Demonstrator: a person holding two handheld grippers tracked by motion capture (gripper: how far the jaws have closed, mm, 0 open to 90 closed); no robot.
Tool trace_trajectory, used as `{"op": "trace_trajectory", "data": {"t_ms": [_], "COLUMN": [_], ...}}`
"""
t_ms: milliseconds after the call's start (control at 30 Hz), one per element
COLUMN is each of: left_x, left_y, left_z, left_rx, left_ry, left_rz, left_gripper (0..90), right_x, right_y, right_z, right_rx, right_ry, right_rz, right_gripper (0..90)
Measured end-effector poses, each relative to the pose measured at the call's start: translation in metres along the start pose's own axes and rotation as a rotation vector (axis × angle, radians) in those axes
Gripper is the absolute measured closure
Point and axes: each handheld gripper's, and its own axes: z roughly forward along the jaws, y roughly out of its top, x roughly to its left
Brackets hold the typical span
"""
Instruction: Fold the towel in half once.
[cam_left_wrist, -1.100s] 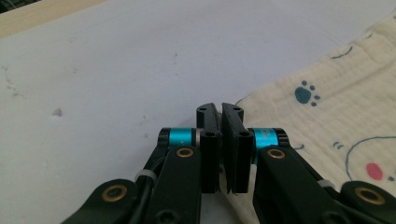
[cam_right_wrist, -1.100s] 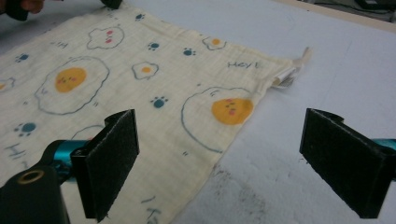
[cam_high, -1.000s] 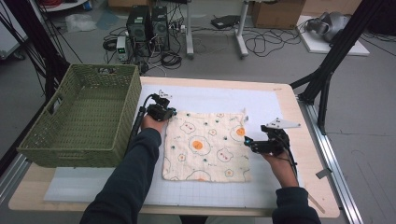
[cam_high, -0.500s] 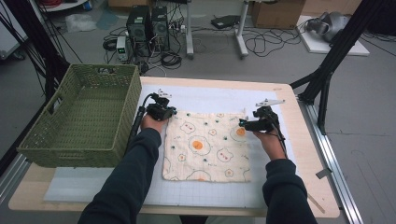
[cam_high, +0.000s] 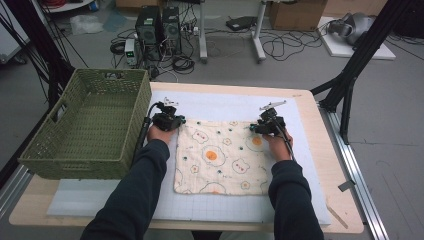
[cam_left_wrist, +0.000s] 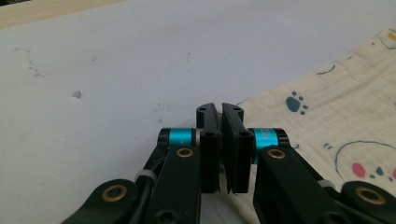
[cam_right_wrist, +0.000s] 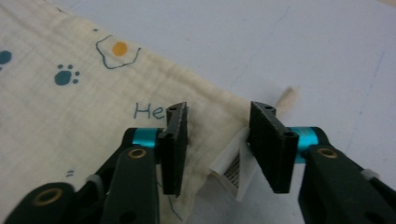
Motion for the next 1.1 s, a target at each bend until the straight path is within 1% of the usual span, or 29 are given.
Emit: {"op": "trace_trajectory", "data": {"t_ms": [33, 67, 100, 167, 200, 233, 267, 333, 367, 433, 500, 533, 600, 633, 700, 800, 900, 933, 1000, 1033, 1100], "left_x": [0.000, -0.001, -0.001, -0.001, -0.001, 0.000, 0.000, 0.000, -0.001, -0.001, -0.001, -0.001, -0.001, -0.001, 0.000, 0.001, -0.005, -0.007, -0.011, -0.013, -0.016], "left_y": [0.000, 0.000, 0.000, 0.000, 0.000, 0.001, 0.002, 0.006, 0.007, 0.012, 0.017, 0.019, 0.023, 0.023, 0.024, 0.025, 0.027, 0.027, 0.026, 0.025, 0.024], "left_z": [0.000, 0.000, -0.001, -0.001, -0.002, -0.003, -0.004, -0.007, -0.008, -0.011, -0.014, -0.015, -0.020, -0.022, -0.025, -0.033, -0.041, -0.044, -0.050, -0.052, -0.057], "left_rx": [0.000, -0.001, -0.002, -0.002, 0.001, 0.005, -0.005, -0.036, -0.053, -0.080, -0.098, -0.102, -0.140, -0.148, -0.152, -0.169, -0.184, -0.188, -0.178, -0.176, -0.165], "left_ry": [0.001, 0.002, 0.001, 0.005, 0.009, 0.021, 0.023, 0.029, 0.029, 0.033, 0.031, 0.034, 0.033, 0.030, 0.027, 0.005, -0.007, -0.008, -0.007, -0.012, -0.022], "left_rz": [0.001, 0.000, 0.004, 0.001, -0.002, -0.011, -0.022, -0.028, -0.034, -0.041, -0.045, -0.040, -0.048, -0.049, -0.045, -0.059, -0.034, -0.028, -0.024, -0.022, -0.015], "left_gripper": [85.4, 85.4, 85.4, 85.5, 85.5, 85.5, 85.6, 85.6, 85.6, 85.8, 85.9, 85.9, 85.9, 85.9, 85.9, 85.9, 85.9, 85.9, 85.9, 85.9, 85.9], "right_x": [0.000, 0.000, 0.000, 0.001, 0.000, 0.001, 0.002, 0.001, 0.001, 0.001, 0.002, 0.002, 0.003, 0.004, 0.004, 0.005, 0.008, 0.008, 0.010, 0.011, 0.012], "right_y": [0.000, 0.000, 0.000, 0.000, 0.000, 0.001, 0.001, 0.003, 0.004, 0.006, 0.009, 0.010, 0.011, 0.011, 0.011, 0.014, 0.015, 0.015, 0.012, 0.011, 0.006], "right_z": [0.000, 0.000, 0.000, -0.001, -0.001, -0.002, -0.003, -0.006, -0.008, -0.011, -0.014, -0.016, -0.019, -0.020, -0.023, -0.031, -0.039, -0.041, -0.046, -0.049, -0.056], "right_rx": [-0.001, 0.003, 0.003, 0.005, 0.005, 0.008, 0.010, -0.005, -0.018, -0.042, -0.064, -0.079, -0.108, -0.116, -0.142, -0.172, -0.185, -0.185, -0.190, -0.192, -0.204], "right_ry": [0.008, 0.021, 0.023, 0.033, 0.035, 0.028, 0.009, -0.014, -0.029, -0.051, -0.070, -0.085, -0.093, -0.093, -0.076, -0.060, -0.051, -0.048, -0.040, -0.039, -0.032], "right_rz": [0.005, 0.012, 0.016, 0.038, 0.038, 0.038, 0.027, 0.014, 0.017, -0.001, -0.014, -0.023, -0.021, -0.020, -0.008, -0.013, -0.031, -0.030, -0.033, -0.040, -0.036], "right_gripper": [67.8, 71.0, 74.0, 77.8, 79.0, 80.7, 81.8, 83.6, 84.9, 85.9, 86.1, 86.1, 86.1, 86.1, 86.1, 86.1, 86.1, 86.1, 86.1, 86.1, 86.1]}}
